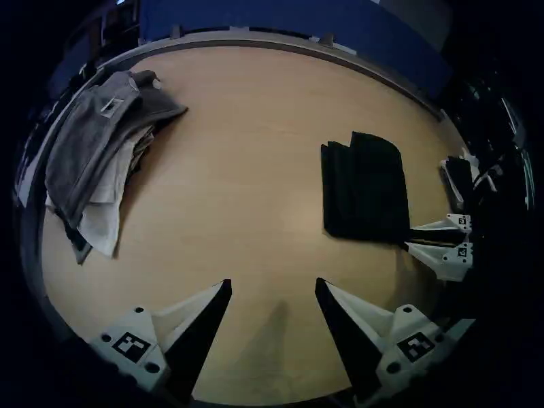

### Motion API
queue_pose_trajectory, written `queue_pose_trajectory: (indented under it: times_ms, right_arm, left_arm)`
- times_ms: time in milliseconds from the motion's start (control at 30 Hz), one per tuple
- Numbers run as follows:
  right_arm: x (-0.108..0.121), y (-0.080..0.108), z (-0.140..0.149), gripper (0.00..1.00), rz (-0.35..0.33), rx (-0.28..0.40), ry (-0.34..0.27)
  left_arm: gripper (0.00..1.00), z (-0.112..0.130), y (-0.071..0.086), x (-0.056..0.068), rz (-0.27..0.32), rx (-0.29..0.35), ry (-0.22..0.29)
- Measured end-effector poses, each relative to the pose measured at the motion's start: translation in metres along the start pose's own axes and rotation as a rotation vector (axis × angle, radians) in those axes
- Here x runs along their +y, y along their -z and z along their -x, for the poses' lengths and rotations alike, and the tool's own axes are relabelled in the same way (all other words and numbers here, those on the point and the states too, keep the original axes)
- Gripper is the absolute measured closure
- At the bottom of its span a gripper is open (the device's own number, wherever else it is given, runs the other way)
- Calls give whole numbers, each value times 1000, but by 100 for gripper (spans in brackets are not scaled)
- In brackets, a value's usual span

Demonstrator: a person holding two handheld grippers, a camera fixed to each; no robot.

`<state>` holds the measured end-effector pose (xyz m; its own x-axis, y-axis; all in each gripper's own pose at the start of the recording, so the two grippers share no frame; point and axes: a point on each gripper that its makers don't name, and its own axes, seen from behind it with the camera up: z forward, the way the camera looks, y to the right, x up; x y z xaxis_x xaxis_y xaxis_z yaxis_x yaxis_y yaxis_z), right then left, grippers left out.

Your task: Fold towel

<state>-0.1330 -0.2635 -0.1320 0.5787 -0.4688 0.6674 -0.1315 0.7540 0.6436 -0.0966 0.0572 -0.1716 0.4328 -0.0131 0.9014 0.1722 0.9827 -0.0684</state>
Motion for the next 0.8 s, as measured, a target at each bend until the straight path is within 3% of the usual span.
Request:
queue_pose_trajectory:
  times_ms: [133, 267, 600, 800]
  right_arm:
    - [0, 1, 0, 88, 4, 2, -1]
    - [1, 3, -2, 93, 2, 7, -3]
    - [5, 12, -16, 95, 4, 45, 9]
    - [8, 29, -37, 95, 7, 91, 32]
  left_arm:
    - [9, 0, 0, 1, 0, 0, -1]
    - [9, 0, 0, 2, -1, 0, -2]
    - [9, -4, 3, 6, 4, 7, -8]
    - [9, -9, 4, 9, 7, 16, -13]
